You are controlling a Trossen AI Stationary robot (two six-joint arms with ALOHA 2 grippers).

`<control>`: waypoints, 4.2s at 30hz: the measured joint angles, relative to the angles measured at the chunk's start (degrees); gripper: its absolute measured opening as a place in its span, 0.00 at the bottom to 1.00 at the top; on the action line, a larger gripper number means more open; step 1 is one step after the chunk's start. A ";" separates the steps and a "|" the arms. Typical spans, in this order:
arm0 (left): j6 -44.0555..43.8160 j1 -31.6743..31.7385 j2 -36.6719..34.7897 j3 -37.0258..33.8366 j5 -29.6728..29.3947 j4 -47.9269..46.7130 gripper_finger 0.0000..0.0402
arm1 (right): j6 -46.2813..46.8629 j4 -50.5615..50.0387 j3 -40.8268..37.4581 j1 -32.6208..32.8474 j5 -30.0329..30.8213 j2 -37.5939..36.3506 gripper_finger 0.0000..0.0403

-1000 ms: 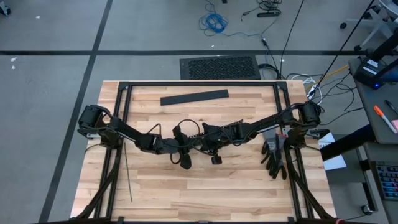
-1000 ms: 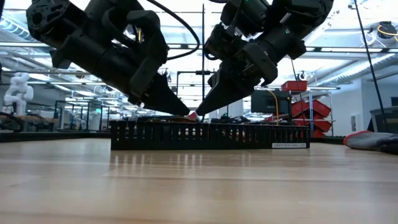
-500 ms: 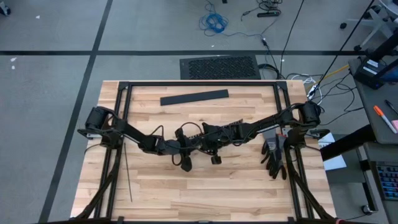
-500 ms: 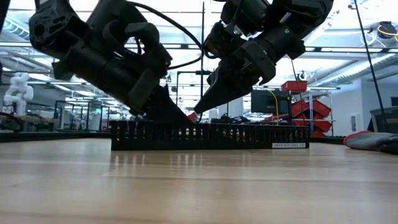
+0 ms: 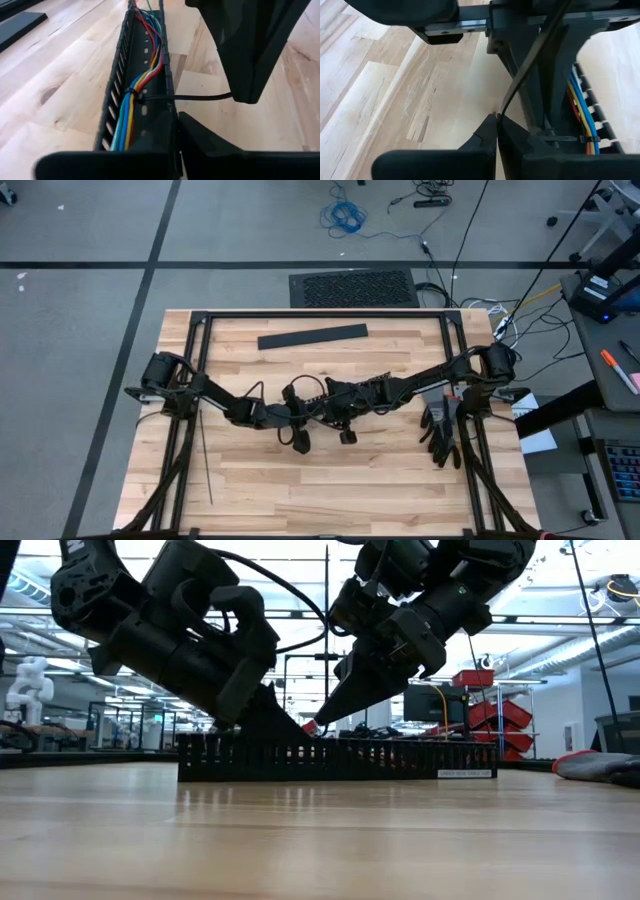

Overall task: Ziptie cables
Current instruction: Put the zip tied cable wires into the black cable duct

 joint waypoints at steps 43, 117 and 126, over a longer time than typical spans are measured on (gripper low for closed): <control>-27.01 0.11 9.04 1.51 0.20 12.07 0.01 | -0.40 -2.74 0.00 -0.02 -0.22 0.00 0.00; -40.41 1.22 10.29 1.64 0.14 5.57 0.00 | -0.63 -0.75 0.00 -2.30 -1.99 0.15 0.00; -40.16 1.22 10.29 1.64 -0.12 5.57 0.00 | 2.93 -3.49 0.02 -2.03 -4.63 2.12 0.00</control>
